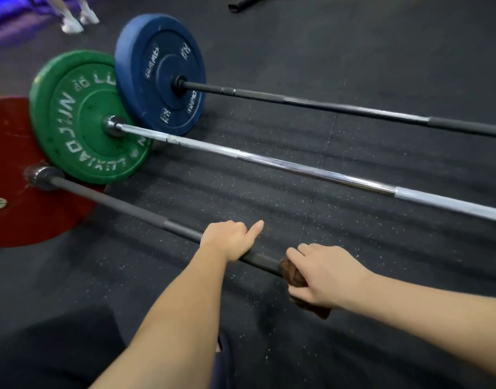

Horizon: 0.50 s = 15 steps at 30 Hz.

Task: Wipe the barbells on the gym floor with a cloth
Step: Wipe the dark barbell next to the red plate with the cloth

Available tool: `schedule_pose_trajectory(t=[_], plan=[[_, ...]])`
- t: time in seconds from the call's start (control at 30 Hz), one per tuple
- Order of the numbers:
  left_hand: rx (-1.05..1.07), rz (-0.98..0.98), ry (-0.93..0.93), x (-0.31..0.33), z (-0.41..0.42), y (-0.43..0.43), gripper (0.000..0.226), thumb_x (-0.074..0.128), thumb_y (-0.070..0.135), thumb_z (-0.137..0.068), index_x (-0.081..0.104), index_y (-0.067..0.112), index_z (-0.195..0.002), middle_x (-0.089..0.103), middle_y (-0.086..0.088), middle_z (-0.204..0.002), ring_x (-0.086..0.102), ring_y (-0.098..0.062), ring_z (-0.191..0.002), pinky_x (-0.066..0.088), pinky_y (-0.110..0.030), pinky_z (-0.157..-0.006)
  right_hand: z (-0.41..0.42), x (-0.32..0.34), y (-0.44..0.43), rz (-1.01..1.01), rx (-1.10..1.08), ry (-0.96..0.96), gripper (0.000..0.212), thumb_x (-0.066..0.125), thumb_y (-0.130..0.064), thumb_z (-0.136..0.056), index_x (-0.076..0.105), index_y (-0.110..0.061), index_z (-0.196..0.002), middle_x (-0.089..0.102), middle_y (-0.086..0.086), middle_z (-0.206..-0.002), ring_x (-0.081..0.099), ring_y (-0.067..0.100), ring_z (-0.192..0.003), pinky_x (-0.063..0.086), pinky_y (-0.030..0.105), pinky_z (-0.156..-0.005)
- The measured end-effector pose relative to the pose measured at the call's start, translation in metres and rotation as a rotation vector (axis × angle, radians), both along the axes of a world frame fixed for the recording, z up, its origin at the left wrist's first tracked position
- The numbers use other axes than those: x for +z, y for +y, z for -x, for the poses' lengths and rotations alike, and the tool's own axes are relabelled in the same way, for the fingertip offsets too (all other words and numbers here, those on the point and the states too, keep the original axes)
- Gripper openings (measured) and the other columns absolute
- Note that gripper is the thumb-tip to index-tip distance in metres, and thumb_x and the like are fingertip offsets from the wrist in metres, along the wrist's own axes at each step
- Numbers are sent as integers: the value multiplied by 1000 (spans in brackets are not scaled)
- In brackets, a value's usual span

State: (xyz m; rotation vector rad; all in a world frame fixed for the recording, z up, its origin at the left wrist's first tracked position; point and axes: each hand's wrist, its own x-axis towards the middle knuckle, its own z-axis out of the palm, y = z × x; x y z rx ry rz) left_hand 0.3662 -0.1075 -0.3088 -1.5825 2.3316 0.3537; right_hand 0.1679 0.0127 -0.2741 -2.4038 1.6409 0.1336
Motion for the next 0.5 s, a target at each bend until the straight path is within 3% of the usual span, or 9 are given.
schedule_pose_trajectory(t=[0.17,0.5], plan=[[27,-64,-5,1,1,-3,71,13,64,-105,51,13,-73,61,-4,-81,61,-29,-88,47,-41,-89,22,0,3,-67,27,3,46,41,-61,-94,45,-21,-115,60,1,-113,61,27,-102,43,37,-76],[91,-9,22,-1,5,-3,70,20,64,-105,43,14,-63,52,1,-67,51,-25,-70,41,-39,-73,-39,-14,-36,26,-2,-190,49,50,-56,-94,49,-14,-119,60,7,-112,60,30,-103,37,38,-70]])
